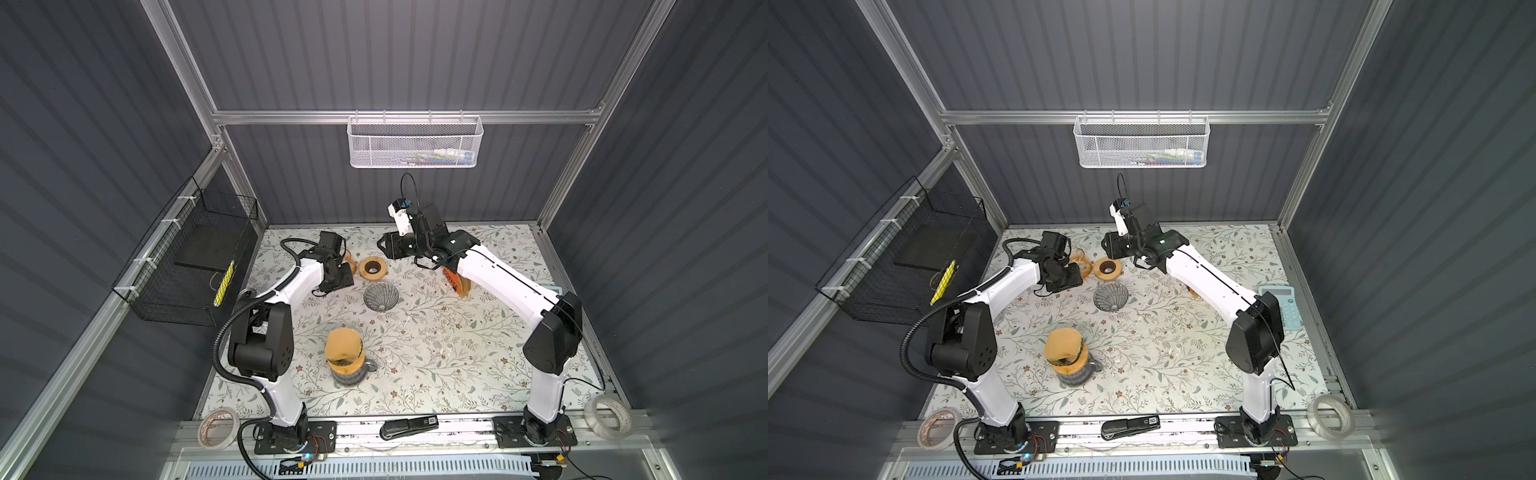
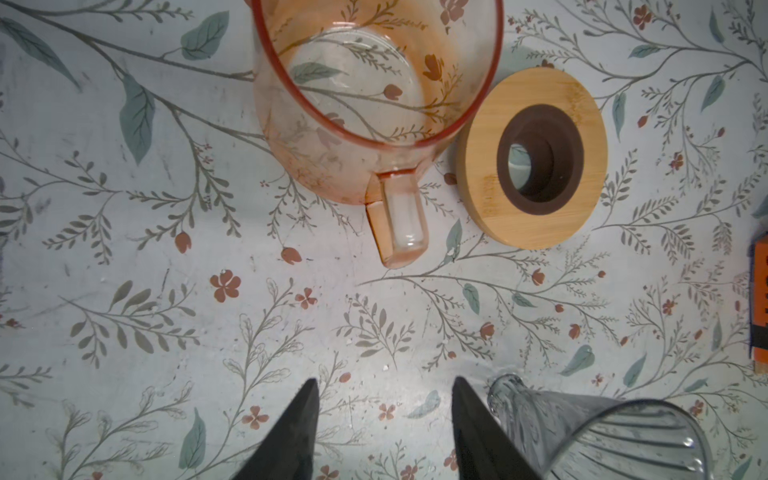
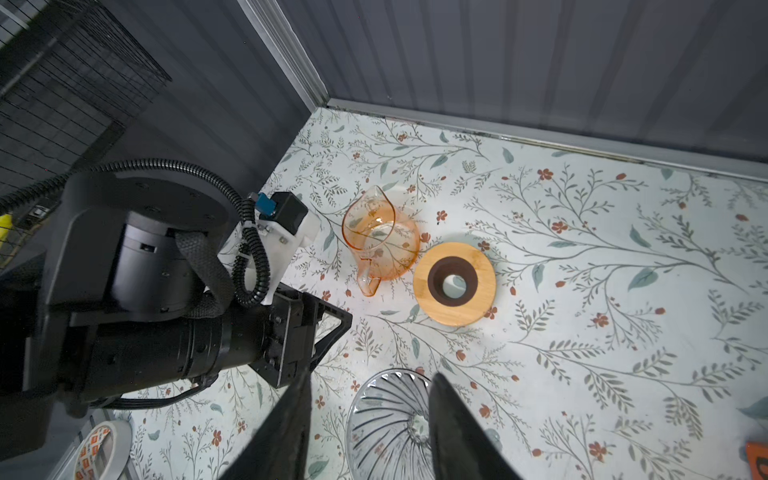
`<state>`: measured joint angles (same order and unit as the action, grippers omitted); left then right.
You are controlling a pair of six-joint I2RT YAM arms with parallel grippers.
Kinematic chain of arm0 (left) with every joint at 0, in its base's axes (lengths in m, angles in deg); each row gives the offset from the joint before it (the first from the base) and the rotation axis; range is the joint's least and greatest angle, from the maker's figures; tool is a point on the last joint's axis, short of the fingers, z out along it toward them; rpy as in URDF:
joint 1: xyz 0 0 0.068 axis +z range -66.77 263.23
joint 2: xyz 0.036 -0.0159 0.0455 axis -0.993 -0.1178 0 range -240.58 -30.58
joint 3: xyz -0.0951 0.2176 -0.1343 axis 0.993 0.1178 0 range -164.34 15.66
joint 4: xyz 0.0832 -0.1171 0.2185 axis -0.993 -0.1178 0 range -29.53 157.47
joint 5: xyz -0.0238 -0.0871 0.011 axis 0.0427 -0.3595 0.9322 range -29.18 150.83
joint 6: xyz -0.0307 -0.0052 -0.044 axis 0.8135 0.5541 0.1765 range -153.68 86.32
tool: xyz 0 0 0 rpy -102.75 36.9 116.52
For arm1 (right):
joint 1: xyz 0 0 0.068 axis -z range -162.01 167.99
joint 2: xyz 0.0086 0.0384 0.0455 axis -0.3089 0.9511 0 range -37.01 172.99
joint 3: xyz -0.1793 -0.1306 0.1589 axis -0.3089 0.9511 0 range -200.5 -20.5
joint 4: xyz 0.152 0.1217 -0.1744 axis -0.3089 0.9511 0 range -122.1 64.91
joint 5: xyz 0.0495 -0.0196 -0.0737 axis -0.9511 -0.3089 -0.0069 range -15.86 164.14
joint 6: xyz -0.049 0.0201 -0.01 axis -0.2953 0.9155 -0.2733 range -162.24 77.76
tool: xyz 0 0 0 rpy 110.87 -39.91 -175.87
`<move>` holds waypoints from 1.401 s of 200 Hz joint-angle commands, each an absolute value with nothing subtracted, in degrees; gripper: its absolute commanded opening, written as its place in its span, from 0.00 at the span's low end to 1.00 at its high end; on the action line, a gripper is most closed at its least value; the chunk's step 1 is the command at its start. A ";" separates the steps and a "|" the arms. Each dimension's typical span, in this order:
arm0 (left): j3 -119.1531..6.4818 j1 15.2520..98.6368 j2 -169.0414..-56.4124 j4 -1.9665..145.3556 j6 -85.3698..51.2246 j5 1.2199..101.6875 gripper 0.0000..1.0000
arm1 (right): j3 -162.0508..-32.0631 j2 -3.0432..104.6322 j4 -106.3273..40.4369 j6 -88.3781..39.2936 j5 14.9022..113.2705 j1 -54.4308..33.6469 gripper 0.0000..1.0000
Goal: Place the coffee filter in the dripper
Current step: 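Close the left gripper on the orange-tinted glass pitcher's handle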
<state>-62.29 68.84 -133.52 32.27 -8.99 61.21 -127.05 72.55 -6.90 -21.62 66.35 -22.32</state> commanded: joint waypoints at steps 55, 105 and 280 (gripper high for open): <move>-66.71 68.47 -139.01 38.12 -7.76 65.61 0.47 | -125.93 72.15 -6.97 -20.97 63.86 -20.02 0.47; -68.09 68.47 -142.06 39.70 -7.75 66.24 0.44 | -125.67 72.31 -5.87 -20.97 63.58 -19.14 0.47; -68.79 68.56 -145.45 39.87 -7.28 73.07 0.29 | -127.80 73.46 -3.92 -21.15 62.45 -18.93 0.46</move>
